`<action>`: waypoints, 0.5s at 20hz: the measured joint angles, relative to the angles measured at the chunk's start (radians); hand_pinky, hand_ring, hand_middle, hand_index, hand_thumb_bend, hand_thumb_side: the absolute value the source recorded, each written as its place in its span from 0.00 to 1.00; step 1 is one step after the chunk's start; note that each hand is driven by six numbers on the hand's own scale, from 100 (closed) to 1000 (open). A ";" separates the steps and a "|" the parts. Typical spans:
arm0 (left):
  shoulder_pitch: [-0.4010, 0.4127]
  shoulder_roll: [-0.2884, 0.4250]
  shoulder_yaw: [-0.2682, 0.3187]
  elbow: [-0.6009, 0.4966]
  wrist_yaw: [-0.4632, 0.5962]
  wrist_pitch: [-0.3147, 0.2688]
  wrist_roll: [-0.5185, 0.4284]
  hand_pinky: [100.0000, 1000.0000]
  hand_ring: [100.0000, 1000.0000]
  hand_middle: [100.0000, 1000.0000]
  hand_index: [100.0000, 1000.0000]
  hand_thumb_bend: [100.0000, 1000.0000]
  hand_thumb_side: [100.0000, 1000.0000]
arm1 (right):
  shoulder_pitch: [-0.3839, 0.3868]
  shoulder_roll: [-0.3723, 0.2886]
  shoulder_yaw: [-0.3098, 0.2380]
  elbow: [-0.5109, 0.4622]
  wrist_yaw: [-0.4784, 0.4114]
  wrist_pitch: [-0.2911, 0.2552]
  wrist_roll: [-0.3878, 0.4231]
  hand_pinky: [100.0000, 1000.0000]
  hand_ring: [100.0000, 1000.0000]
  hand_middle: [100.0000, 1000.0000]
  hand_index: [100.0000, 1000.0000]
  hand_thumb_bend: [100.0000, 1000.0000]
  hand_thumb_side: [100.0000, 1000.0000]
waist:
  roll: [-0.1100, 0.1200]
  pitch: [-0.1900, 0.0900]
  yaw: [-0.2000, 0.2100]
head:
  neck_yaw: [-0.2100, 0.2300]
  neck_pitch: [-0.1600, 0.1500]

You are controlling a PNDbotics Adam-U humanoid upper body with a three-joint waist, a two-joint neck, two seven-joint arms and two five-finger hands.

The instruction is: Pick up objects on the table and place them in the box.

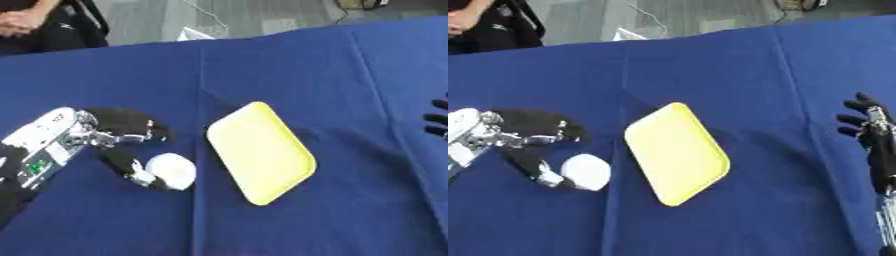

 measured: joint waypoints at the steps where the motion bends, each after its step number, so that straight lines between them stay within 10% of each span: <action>1: 0.000 -0.002 -0.001 0.000 -0.011 -0.002 0.002 0.95 0.93 0.86 0.96 0.70 1.00 | 0.000 0.000 0.000 0.000 0.000 -0.001 0.001 0.75 0.77 0.83 0.95 0.00 0.96 | 0.000 0.001 -0.001 | 0.000 0.000; 10: 0.000 -0.024 -0.011 0.007 -0.089 -0.023 0.024 0.96 0.93 0.86 0.96 0.72 1.00 | 0.000 0.000 0.000 0.000 0.000 -0.001 0.002 0.75 0.77 0.83 0.95 0.00 0.96 | 0.000 0.005 -0.004 | 0.000 0.000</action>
